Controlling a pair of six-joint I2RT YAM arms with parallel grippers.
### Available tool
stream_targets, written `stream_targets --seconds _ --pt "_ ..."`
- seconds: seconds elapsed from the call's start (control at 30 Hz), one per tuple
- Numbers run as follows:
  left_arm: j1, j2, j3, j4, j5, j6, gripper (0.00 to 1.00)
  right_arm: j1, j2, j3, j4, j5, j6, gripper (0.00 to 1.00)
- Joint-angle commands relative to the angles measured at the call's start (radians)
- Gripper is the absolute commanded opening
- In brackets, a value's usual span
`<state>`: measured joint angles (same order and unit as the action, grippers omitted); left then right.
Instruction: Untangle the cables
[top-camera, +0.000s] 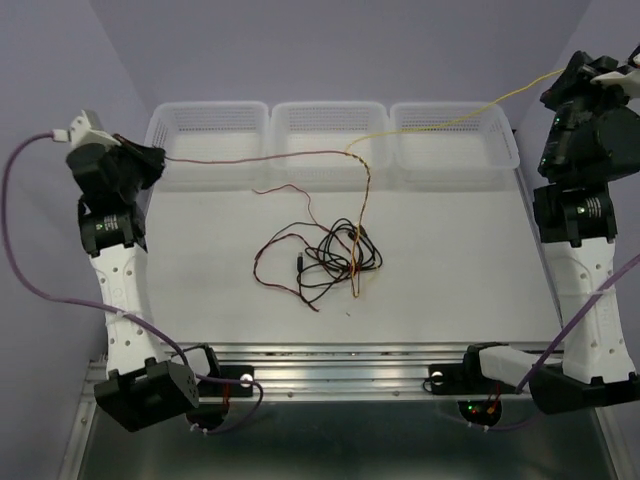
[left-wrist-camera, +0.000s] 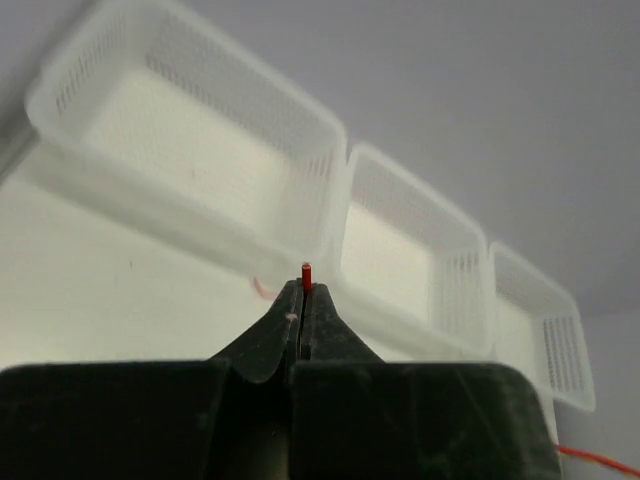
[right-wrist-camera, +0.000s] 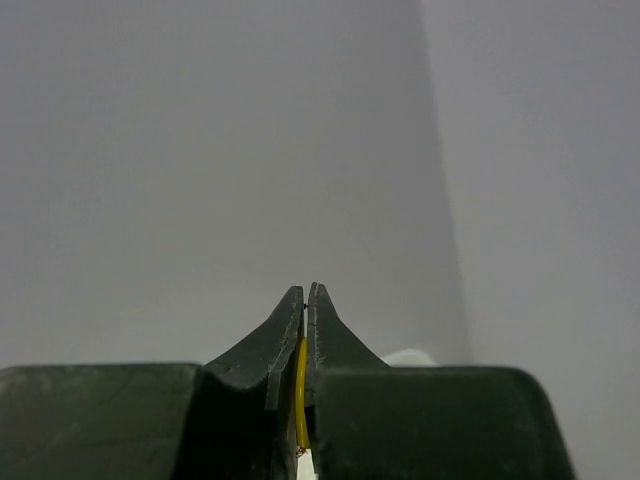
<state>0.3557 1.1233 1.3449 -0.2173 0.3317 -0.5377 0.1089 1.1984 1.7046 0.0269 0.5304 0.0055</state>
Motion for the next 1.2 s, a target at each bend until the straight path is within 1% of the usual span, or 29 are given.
stream_targets --seconds 0.0,0.03,0.07,0.1,0.23,0.33,0.37,0.4,0.43,0.47,0.5,0.53,0.73,0.83,0.87,0.9,0.93,0.97,1.0,1.03,1.1,1.13,1.17 --pt "-0.125 -0.03 -0.225 0.121 -0.12 -0.037 0.0 -0.006 -0.039 -0.131 -0.024 -0.465 0.212 0.01" --pt "-0.158 -0.023 -0.301 0.122 -0.117 -0.053 0.0 -0.006 -0.037 -0.185 -0.004 -0.515 0.231 0.01" --pt "-0.172 -0.011 -0.337 0.119 -0.117 -0.068 0.0 -0.006 -0.037 -0.186 -0.004 -0.57 0.24 0.01" --pt "-0.182 0.021 -0.366 0.115 -0.123 -0.089 0.0 -0.006 -0.037 -0.242 0.03 -0.63 0.284 0.01" --pt "-0.218 0.12 -0.455 0.03 -0.184 -0.108 0.0 -0.006 -0.031 -0.318 0.085 -0.71 0.329 0.01" --pt "-0.227 0.161 -0.49 0.015 -0.201 -0.122 0.0 -0.006 -0.028 -0.339 0.093 -0.771 0.344 0.01" --pt "-0.23 0.17 -0.495 0.006 -0.209 -0.123 0.07 -0.006 -0.028 -0.341 0.094 -0.789 0.35 0.01" --pt "-0.234 0.177 -0.497 -0.004 -0.223 -0.125 0.2 -0.006 -0.031 -0.344 0.097 -0.8 0.355 0.01" --pt "-0.236 0.19 -0.495 -0.01 -0.223 -0.127 0.48 -0.006 -0.031 -0.346 0.099 -0.835 0.358 0.01" --pt "-0.238 0.193 -0.491 -0.02 -0.223 -0.125 0.62 -0.006 -0.033 -0.342 0.1 -0.854 0.363 0.01" --pt "-0.244 0.193 -0.487 -0.024 -0.224 -0.125 0.94 -0.006 -0.033 -0.342 0.1 -0.871 0.37 0.01" --pt "-0.247 0.185 -0.484 -0.031 -0.23 -0.125 0.99 -0.006 -0.034 -0.342 0.103 -0.912 0.373 0.01" --pt "-0.28 0.113 -0.426 -0.109 -0.295 -0.101 0.99 -0.006 -0.043 -0.333 0.099 -1.036 0.39 0.01" --pt "-0.354 0.096 -0.36 -0.106 -0.281 -0.029 0.99 -0.006 -0.046 -0.333 0.1 -1.085 0.395 0.01" --pt "-0.448 0.098 -0.319 -0.068 -0.263 0.002 0.99 -0.006 -0.048 -0.333 0.1 -1.095 0.402 0.01" --pt "-0.496 0.101 -0.297 -0.044 -0.213 0.033 0.99 -0.006 -0.049 -0.335 0.1 -1.095 0.409 0.01" --pt "-0.548 0.119 -0.271 -0.016 -0.185 0.106 0.99 -0.006 -0.051 -0.336 0.102 -1.11 0.41 0.01" --pt "-0.71 0.169 -0.178 0.095 -0.118 0.242 0.99 -0.006 -0.049 -0.336 0.1 -1.118 0.418 0.01" --pt "-0.76 0.193 -0.178 0.096 -0.102 0.243 0.99 -0.006 -0.049 -0.335 0.097 -1.123 0.418 0.01" --pt "-0.803 0.193 -0.149 0.104 -0.083 0.289 0.99 -0.006 -0.049 -0.335 0.093 -1.123 0.421 0.01" --pt "-0.874 0.279 -0.069 0.096 -0.069 0.387 0.99 -0.006 -0.046 -0.326 0.079 -1.123 0.422 0.01" --pt "-0.926 0.333 -0.046 0.084 -0.077 0.396 0.99 -0.006 -0.046 -0.323 0.074 -1.126 0.43 0.01" --pt "-0.946 0.358 -0.027 0.067 -0.077 0.4 0.99 -0.006 -0.045 -0.319 0.074 -1.124 0.429 0.01"
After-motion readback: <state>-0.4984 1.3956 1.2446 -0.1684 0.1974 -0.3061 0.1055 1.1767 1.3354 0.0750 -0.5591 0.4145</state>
